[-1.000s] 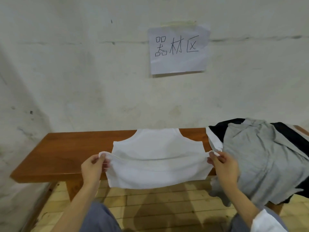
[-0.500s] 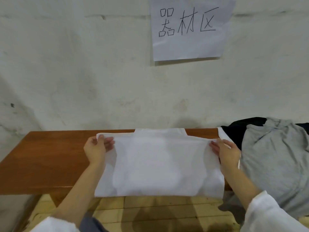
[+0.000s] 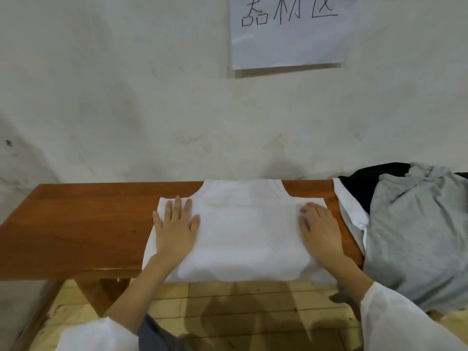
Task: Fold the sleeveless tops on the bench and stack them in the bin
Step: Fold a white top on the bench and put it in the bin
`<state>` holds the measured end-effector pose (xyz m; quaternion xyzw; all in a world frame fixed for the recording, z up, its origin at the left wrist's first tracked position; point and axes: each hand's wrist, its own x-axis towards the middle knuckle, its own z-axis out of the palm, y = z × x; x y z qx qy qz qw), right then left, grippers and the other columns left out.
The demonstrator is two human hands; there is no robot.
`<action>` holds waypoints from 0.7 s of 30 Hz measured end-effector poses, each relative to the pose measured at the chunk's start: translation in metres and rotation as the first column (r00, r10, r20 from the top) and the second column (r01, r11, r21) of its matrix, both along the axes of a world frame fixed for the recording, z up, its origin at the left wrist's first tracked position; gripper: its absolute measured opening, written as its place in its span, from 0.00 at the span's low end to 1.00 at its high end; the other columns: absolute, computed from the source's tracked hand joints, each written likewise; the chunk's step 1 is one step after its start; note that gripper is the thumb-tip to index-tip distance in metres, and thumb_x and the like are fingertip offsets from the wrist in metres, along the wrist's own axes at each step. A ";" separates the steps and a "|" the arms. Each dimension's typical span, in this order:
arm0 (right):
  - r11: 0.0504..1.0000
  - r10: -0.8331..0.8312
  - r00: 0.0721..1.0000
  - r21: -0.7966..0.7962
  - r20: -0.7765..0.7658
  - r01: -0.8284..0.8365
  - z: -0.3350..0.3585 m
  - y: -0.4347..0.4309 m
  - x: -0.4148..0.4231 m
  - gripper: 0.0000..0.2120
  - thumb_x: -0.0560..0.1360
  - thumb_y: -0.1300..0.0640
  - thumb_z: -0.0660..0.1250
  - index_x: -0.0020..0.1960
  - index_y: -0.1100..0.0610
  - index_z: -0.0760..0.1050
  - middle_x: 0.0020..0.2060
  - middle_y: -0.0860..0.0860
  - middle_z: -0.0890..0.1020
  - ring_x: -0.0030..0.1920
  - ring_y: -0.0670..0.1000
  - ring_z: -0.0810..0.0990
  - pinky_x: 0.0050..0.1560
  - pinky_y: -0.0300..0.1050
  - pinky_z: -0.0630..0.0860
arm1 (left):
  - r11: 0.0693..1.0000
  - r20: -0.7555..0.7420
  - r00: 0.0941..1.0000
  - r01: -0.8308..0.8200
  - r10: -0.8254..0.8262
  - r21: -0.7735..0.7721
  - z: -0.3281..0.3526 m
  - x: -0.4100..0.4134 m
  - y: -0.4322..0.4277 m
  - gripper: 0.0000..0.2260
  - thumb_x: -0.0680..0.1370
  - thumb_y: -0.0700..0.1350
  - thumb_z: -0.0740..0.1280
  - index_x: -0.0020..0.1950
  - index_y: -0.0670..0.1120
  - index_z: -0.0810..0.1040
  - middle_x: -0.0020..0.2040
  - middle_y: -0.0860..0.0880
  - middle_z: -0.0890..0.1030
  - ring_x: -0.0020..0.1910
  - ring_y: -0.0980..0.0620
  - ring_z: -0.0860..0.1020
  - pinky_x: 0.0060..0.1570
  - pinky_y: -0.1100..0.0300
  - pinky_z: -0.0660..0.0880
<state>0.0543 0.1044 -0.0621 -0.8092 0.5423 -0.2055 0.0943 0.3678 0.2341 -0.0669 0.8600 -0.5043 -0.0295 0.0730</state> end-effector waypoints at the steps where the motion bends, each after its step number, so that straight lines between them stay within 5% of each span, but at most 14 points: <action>1: 0.999 0.011 1.000 0.035 0.007 -0.011 0.005 0.001 0.001 0.13 0.79 0.55 0.60 0.62 0.56 0.73 0.63 0.52 0.75 0.62 0.53 0.72 0.63 0.44 0.67 | 0.998 0.006 1.000 0.018 -0.018 -0.066 0.003 -0.004 0.002 0.24 0.83 0.54 0.46 0.77 0.47 0.56 0.78 0.44 0.56 0.77 0.43 0.52 0.73 0.43 0.45; 3: 0.993 0.008 0.993 0.112 0.121 -0.022 0.018 0.014 0.005 0.12 0.79 0.57 0.61 0.61 0.55 0.73 0.62 0.51 0.75 0.61 0.51 0.73 0.60 0.40 0.68 | 0.954 0.017 0.992 0.122 -0.122 -0.275 0.013 -0.017 0.015 0.18 0.81 0.48 0.55 0.66 0.43 0.73 0.66 0.42 0.74 0.67 0.40 0.70 0.67 0.47 0.63; 5: 0.992 -0.006 0.968 0.127 0.250 -0.027 0.029 0.040 0.009 0.09 0.79 0.56 0.62 0.58 0.54 0.75 0.56 0.48 0.77 0.55 0.48 0.76 0.55 0.36 0.70 | 0.876 0.019 0.963 0.254 -0.270 -0.410 0.023 -0.042 0.036 0.09 0.79 0.42 0.62 0.55 0.44 0.79 0.52 0.46 0.79 0.50 0.47 0.78 0.52 0.57 0.72; 8: 0.952 -0.009 0.926 0.286 0.376 -0.107 0.030 0.094 0.014 0.05 0.79 0.53 0.62 0.50 0.52 0.76 0.45 0.47 0.81 0.43 0.46 0.79 0.50 0.38 0.77 | 0.895 -0.215 0.891 0.330 -0.401 -0.301 0.029 -0.084 0.072 0.08 0.81 0.46 0.59 0.51 0.49 0.77 0.42 0.54 0.78 0.39 0.59 0.74 0.42 0.73 0.67; 11: 0.820 -0.133 0.874 0.547 0.467 -0.167 0.018 0.142 0.017 0.13 0.79 0.48 0.60 0.43 0.55 0.78 0.36 0.51 0.81 0.37 0.49 0.81 0.45 0.45 0.81 | 0.981 -0.568 0.800 0.168 -0.194 -0.099 0.013 -0.107 0.096 0.09 0.81 0.47 0.59 0.47 0.48 0.77 0.39 0.52 0.80 0.36 0.57 0.78 0.39 0.66 0.74; 12: 0.762 -0.227 0.855 0.631 0.466 -0.142 0.010 0.149 0.018 0.18 0.78 0.45 0.59 0.43 0.57 0.77 0.36 0.53 0.82 0.37 0.50 0.81 0.43 0.46 0.81 | 0.999 -0.716 0.697 0.007 -0.034 -0.041 0.004 -0.109 0.100 0.08 0.81 0.44 0.60 0.47 0.46 0.78 0.39 0.50 0.81 0.36 0.55 0.79 0.39 0.62 0.76; 14: 0.539 -0.488 0.769 0.835 0.412 -0.105 -0.001 0.156 0.018 0.27 0.75 0.37 0.55 0.50 0.62 0.75 0.45 0.57 0.82 0.44 0.55 0.82 0.42 0.47 0.79 | 0.945 -0.934 0.289 -0.304 0.209 0.118 -0.001 -0.107 0.109 0.06 0.80 0.40 0.62 0.51 0.41 0.77 0.45 0.44 0.83 0.40 0.49 0.81 0.42 0.55 0.77; 16: 0.310 -0.712 0.576 0.916 0.401 -0.255 -0.005 0.155 0.015 0.31 0.77 0.35 0.51 0.63 0.60 0.68 0.60 0.59 0.77 0.59 0.61 0.77 0.53 0.54 0.76 | 0.871 -0.987 -0.079 -0.464 0.143 0.163 -0.002 -0.097 0.116 0.08 0.79 0.36 0.62 0.57 0.40 0.76 0.53 0.41 0.81 0.51 0.44 0.80 0.51 0.51 0.76; 19: 0.365 -0.884 0.090 0.798 0.459 -0.479 0.000 0.147 0.006 0.27 0.78 0.40 0.55 0.68 0.58 0.65 0.61 0.58 0.75 0.64 0.62 0.72 0.67 0.60 0.65 | 0.744 -0.895 -0.429 -0.636 -0.121 0.205 0.008 -0.083 0.124 0.09 0.77 0.31 0.60 0.55 0.39 0.75 0.56 0.40 0.78 0.58 0.41 0.75 0.66 0.46 0.68; 21: 0.413 -0.903 -0.102 0.777 0.418 -0.476 0.013 0.144 0.001 0.19 0.79 0.47 0.61 0.64 0.58 0.67 0.54 0.57 0.77 0.56 0.60 0.76 0.67 0.60 0.66 | 0.627 -0.776 -0.572 -0.714 -0.267 0.310 0.018 -0.076 0.128 0.06 0.77 0.32 0.60 0.51 0.39 0.74 0.53 0.41 0.76 0.57 0.43 0.74 0.68 0.47 0.66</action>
